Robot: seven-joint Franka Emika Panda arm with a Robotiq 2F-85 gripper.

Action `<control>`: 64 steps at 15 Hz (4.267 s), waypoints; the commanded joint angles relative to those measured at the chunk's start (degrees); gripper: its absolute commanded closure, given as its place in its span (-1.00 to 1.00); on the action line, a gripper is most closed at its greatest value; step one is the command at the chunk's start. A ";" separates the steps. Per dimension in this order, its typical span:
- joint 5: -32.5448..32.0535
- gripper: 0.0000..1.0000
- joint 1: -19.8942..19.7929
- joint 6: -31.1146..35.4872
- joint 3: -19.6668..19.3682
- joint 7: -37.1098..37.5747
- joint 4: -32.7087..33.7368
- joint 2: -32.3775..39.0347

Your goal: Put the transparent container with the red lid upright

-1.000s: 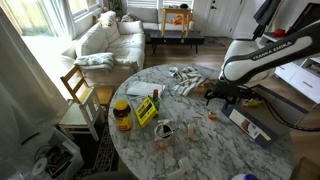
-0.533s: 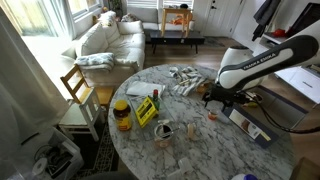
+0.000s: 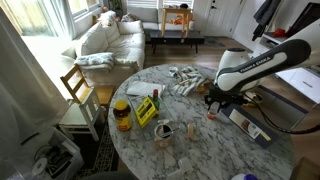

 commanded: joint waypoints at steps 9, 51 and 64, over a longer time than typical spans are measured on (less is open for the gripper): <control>2.94 -0.46 1.21 -7.26 3.14 -1.94 0.86 -0.79; 9.97 0.52 1.14 -23.50 -1.20 13.66 11.12 3.87; -18.33 0.52 9.31 -19.74 -0.64 33.39 10.80 7.04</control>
